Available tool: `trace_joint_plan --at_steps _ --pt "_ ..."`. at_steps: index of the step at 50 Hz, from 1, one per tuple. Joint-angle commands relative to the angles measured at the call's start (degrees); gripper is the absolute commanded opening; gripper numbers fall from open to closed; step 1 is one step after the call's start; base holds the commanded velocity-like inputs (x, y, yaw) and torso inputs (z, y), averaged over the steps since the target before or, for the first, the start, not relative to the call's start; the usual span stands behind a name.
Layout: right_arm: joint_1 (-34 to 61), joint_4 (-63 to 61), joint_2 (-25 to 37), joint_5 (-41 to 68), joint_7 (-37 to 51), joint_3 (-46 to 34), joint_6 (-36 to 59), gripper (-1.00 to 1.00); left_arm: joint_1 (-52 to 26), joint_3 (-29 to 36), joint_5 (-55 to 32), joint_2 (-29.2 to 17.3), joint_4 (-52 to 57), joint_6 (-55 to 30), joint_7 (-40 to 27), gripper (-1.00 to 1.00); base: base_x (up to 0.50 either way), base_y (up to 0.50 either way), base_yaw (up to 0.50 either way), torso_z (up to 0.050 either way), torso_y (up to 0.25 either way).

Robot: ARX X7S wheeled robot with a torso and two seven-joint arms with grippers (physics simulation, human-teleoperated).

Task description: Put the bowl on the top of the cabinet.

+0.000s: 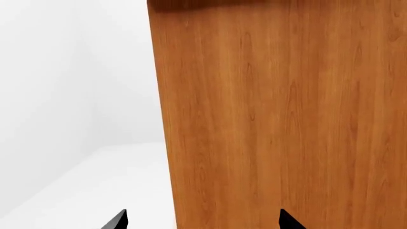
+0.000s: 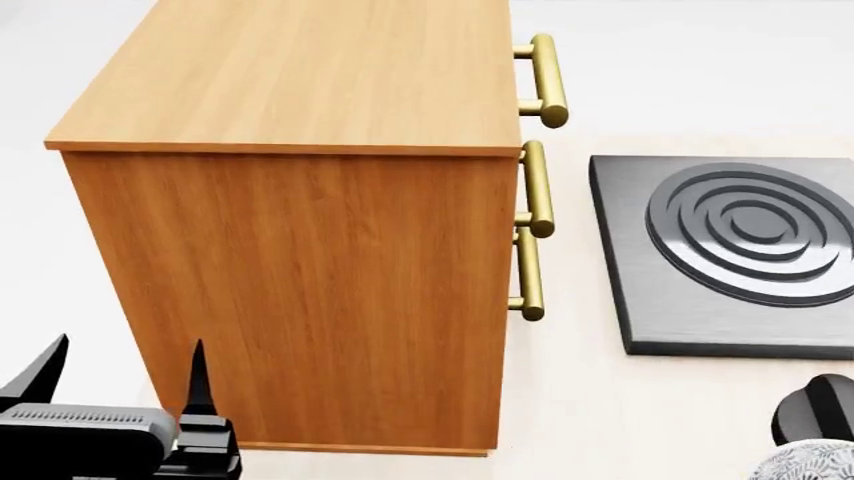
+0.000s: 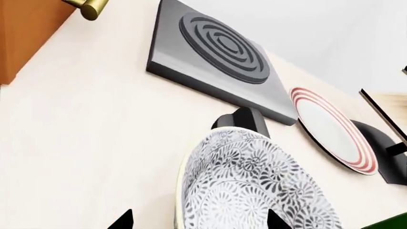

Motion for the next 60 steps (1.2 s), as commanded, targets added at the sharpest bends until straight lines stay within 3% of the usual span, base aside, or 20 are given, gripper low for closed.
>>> trace_joint_plan --at_steps 1,60 --pt "0.54 2.82 0.18 -0.26 -0.08 -0.37 -1.13 1.0 -0.13 0.32 -0.18 -0.17 0.24 -0.2 -0.25 1.0 0.0 0.0 0.0 0.0 0.0" --pt "1.07 9.17 -0.66 -0.88 0.25 -2.52 -5.77 1.0 -0.55 1.77 -0.87 -1.21 0.25 -0.02 -1.59 1.0 0.0 0.0 0.0 0.0 0.0"
